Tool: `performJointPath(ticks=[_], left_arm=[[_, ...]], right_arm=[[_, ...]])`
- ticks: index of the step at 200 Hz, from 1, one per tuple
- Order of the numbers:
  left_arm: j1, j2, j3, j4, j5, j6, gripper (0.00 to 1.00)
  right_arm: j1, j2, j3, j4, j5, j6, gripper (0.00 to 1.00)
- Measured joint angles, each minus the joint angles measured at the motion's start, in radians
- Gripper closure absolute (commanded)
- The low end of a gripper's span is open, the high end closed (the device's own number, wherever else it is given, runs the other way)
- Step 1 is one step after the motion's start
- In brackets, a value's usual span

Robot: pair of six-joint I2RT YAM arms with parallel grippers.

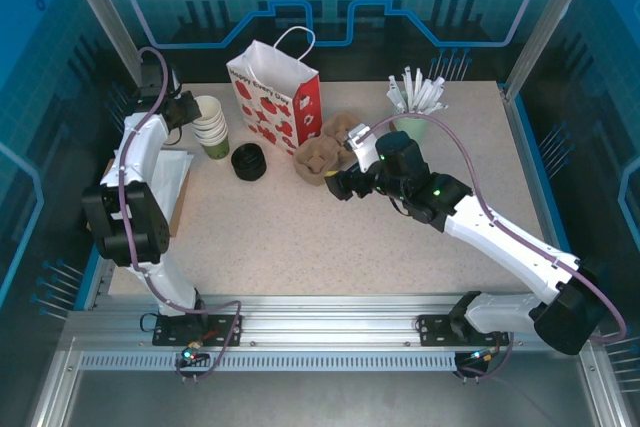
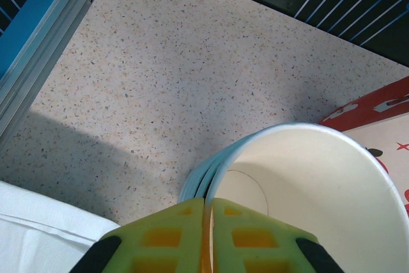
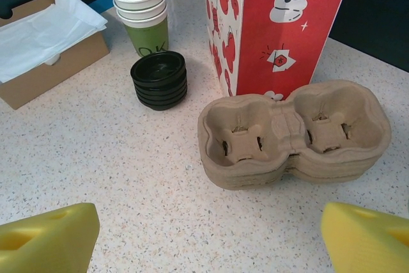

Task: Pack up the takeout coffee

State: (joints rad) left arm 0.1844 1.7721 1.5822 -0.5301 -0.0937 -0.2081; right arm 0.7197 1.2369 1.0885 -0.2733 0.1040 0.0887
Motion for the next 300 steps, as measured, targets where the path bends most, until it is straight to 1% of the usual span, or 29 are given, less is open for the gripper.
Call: performJointPath(ticks=[48, 122, 165, 187, 199, 212, 219, 235, 251, 277, 300], left_arm=[[0.006, 0.000, 0.000, 0.000, -0.001, -0.029, 0.94], [0.048, -0.021, 0.006, 0.003, 0.051, -0.108, 0.96], [0.074, -0.137, 0.029, 0.005, 0.097, -0.141, 0.96], [0.072, -0.242, 0.025, 0.012, 0.134, -0.168, 0.96], [0.058, -0.325, -0.011, 0.042, 0.144, -0.184, 0.96], [0.016, -0.439, -0.084, 0.075, 0.145, -0.195, 0.96], [-0.021, -0.504, -0.134, 0.093, 0.144, -0.204, 0.95], [-0.138, -0.643, -0.260, 0.132, 0.145, -0.212, 0.95], [-0.263, -0.738, -0.380, 0.157, 0.143, -0.213, 0.96], [-0.469, -0.797, -0.549, 0.192, 0.120, -0.221, 0.96], [-0.682, -0.770, -0.664, 0.227, 0.080, -0.233, 0.95]], right_arm=[[0.000, 0.000, 0.000, -0.007, 0.000, 0.000, 0.09], [0.001, -0.005, 0.000, -0.027, 0.000, 0.000, 0.09], [0.008, -0.021, 0.032, -0.052, 0.000, 0.000, 0.09], [0.014, -0.037, 0.053, -0.082, 0.012, -0.002, 0.08], [0.014, -0.045, 0.064, -0.102, 0.029, -0.008, 0.07], [0.014, -0.053, 0.073, -0.127, 0.055, -0.014, 0.07], [0.014, -0.058, 0.076, -0.143, 0.071, -0.019, 0.07], [0.012, -0.066, 0.077, -0.177, 0.100, -0.023, 0.07], [0.002, -0.077, 0.073, -0.212, 0.117, -0.023, 0.07], [-0.049, -0.135, 0.036, -0.248, 0.131, -0.017, 0.07], [-0.095, -0.193, -0.004, -0.272, 0.144, -0.008, 0.07]])
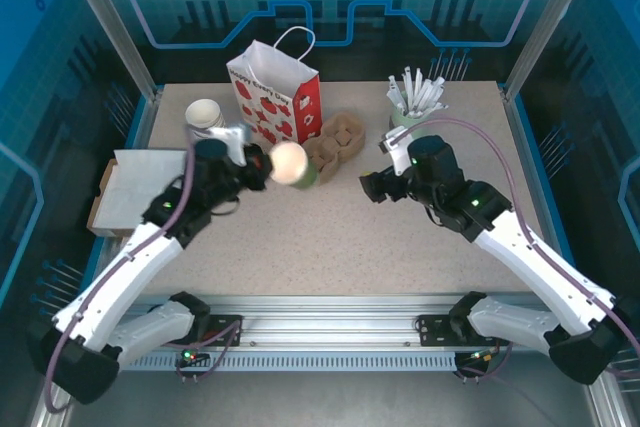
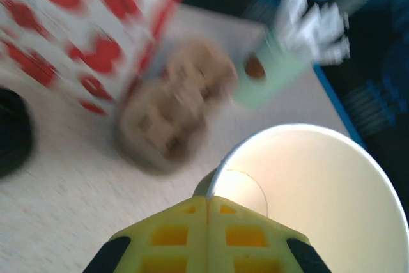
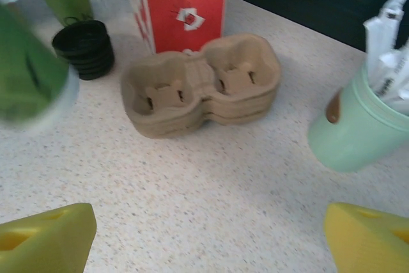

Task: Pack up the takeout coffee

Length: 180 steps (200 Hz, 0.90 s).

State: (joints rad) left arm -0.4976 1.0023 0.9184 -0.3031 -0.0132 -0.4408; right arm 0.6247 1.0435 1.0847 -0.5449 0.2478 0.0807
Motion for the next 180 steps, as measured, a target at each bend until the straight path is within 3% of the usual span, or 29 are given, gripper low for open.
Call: performJointPath(ticks=[24, 57, 143, 180], left_arm=[[-0.180, 0.113, -0.058, 0.056, -0.047, -0.003, 0.94], [-0.286, 0.282, -0.071, 0.111, -0.097, -0.002, 0.93], [-0.311, 0.380, -0.103, 0.193, -0.171, 0.024, 0.87], [-0.311, 0.389, -0.117, 0.199, -0.178, 0.027, 0.74]], right_arm=[[-0.039, -0.045, -0.041, -0.024, 0.009, 0.006, 0.07], [-0.058, -0.080, -0.079, -0.058, 0.010, 0.009, 0.06], [-0.059, -0.090, -0.115, -0.074, -0.018, 0.021, 0.06], [-0.059, -0.072, -0.116, -0.069, -0.034, 0.025, 0.06]])
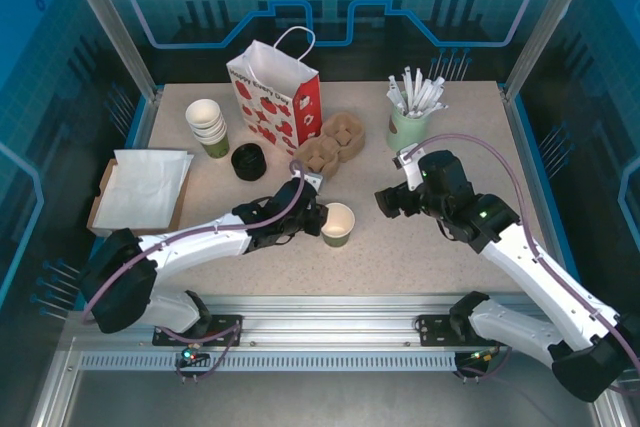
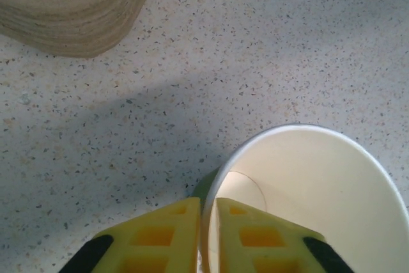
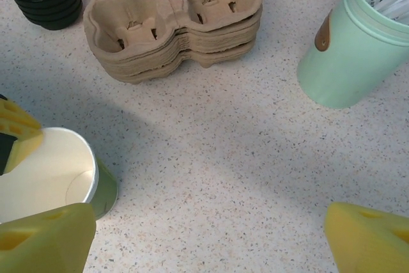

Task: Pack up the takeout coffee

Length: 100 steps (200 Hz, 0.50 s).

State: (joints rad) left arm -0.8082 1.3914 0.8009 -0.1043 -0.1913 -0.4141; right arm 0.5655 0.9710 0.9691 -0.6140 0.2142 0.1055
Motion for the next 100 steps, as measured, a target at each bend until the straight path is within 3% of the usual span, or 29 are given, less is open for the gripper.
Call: performJointPath(ticks=[35, 68, 87, 100], left_arm=[[0.000, -0.002, 0.000, 0.004, -0.008, 0.005, 0.55], [0.014, -0.087, 0.000, -0.023, -0.033, 0.021, 0.49], [0.096, -0.196, -0.004, -0.024, -0.030, 0.023, 0.46], [0.217, -0.259, -0.006, -0.022, -0.014, 0.019, 0.46]], right_arm=[[-0.002, 0.002, -0.001, 0.002, -0.017, 0.007, 0.07], [0.005, -0.002, -0.001, 0.003, -0.034, 0.010, 0.07], [0.042, -0.014, -0.001, 0.030, -0.045, 0.011, 0.07], [0.080, -0.017, -0.001, 0.066, -0.061, 0.011, 0.07]])
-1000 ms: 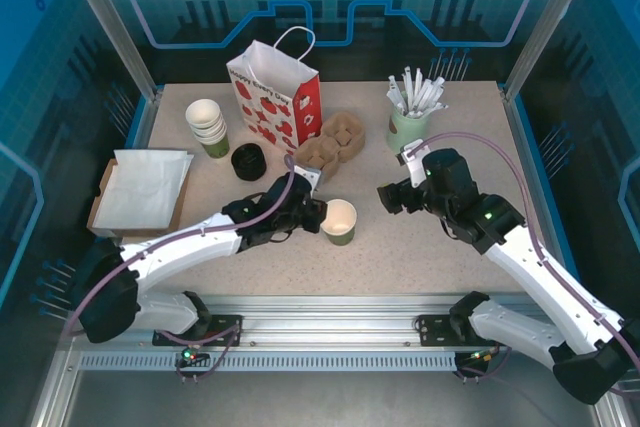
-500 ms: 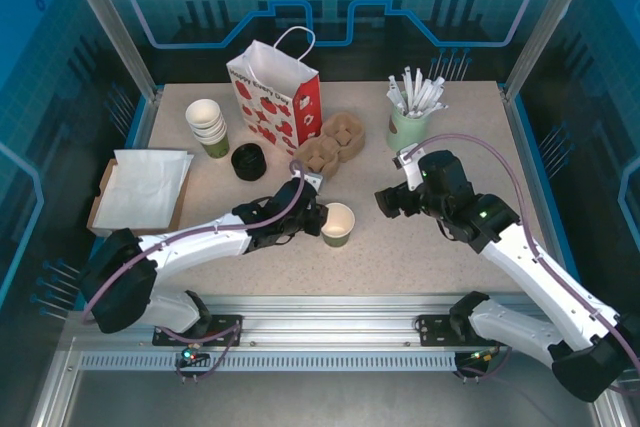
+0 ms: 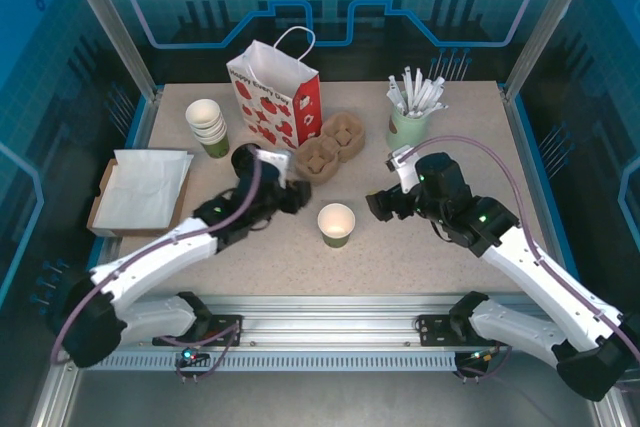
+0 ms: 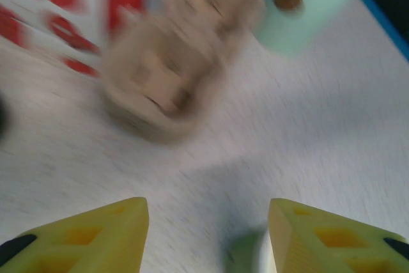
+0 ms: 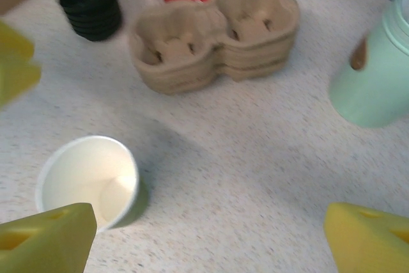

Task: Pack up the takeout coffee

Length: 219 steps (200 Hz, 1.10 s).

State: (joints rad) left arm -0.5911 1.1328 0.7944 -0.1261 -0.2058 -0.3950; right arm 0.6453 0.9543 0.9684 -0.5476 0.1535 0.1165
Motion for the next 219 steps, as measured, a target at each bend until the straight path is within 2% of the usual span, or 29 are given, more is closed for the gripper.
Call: performJointPath(ticks=[19, 33, 51, 66, 117, 219], left_arm=[[0.203, -0.027, -0.002, 0.011, 0.024, -0.023, 0.45], [0.322, -0.002, -0.006, 0.023, 0.055, -0.040, 0.45], [0.431, 0.076, -0.006, 0.047, 0.103, -0.060, 0.45], [0.486, 0.156, -0.003, 0.053, 0.128, -0.069, 0.45], [0.547, 0.394, 0.103, 0.043, 0.144, -0.059, 0.46], [0.571, 0.526, 0.192, 0.019, 0.143, 0.002, 0.62]], right_arm=[[0.055, 0.015, 0.000, 0.055, -0.013, 0.000, 0.07], [0.087, 0.049, 0.003, 0.087, -0.018, 0.000, 0.07], [0.115, 0.119, 0.017, 0.110, -0.024, -0.001, 0.08], [0.132, 0.172, 0.032, 0.119, -0.024, -0.001, 0.08], [0.171, 0.251, 0.042, 0.142, -0.023, -0.001, 0.08], [0.174, 0.267, 0.042, 0.157, -0.003, -0.001, 0.07]])
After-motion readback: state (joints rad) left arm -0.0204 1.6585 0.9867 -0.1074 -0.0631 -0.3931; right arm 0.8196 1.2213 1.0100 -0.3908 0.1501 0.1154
